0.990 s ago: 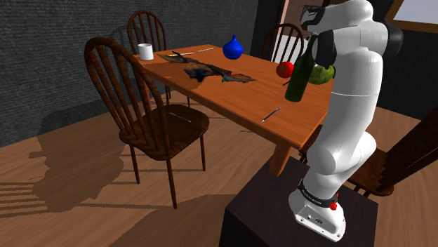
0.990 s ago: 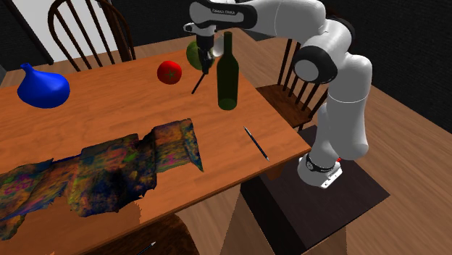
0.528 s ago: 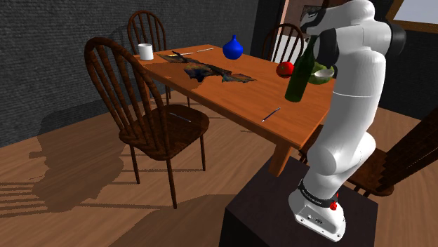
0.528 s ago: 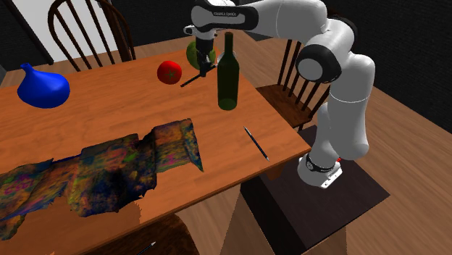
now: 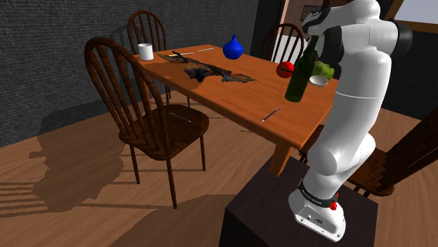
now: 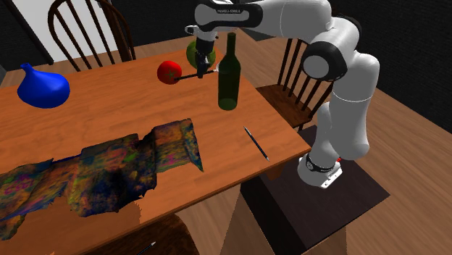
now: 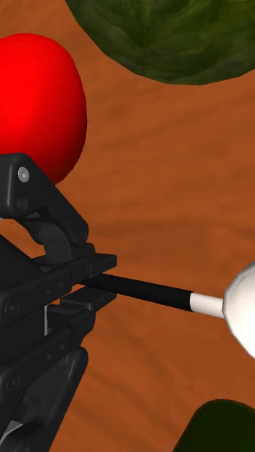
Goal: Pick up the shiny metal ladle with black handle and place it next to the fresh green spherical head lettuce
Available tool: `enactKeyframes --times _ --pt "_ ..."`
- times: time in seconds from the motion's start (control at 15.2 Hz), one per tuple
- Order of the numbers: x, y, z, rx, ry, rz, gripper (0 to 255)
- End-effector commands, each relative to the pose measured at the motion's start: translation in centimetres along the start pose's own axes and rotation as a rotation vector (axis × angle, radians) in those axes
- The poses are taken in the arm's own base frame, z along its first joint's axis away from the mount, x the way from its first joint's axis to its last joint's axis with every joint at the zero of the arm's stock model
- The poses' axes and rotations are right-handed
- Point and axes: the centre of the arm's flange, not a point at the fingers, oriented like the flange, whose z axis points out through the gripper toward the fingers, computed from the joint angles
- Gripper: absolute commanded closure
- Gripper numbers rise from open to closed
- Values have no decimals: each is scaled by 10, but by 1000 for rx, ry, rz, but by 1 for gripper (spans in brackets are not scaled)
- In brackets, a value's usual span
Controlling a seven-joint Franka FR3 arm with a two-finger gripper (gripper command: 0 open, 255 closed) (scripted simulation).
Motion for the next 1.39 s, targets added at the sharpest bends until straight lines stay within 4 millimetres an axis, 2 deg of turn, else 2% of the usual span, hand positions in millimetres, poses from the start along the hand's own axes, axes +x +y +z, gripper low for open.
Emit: enactKeyframes --times 0.0,0.26,0.33,0.4,0.46,0.59,0.66,0.73,0.79,1.19,1.32 --pt "-13 9 57 22 -182 -4 255" --pt "-13 9 57 22 -182 -4 255" --pt "-21 4 55 22 -180 -6 0" --pt "-20 7 60 25 -180 -6 0" --pt "-37 1 70 32 -181 -18 0" --pt "-2 -11 59 3 -177 -11 0" --pt "-13 9 57 22 -182 -4 0" --pt "29 -13 24 147 327 143 0" --pt "29 -13 24 147 327 143 0" --pt "39 -34 47 -144 -180 11 0" --pt "37 -33 58 -144 -180 11 0"
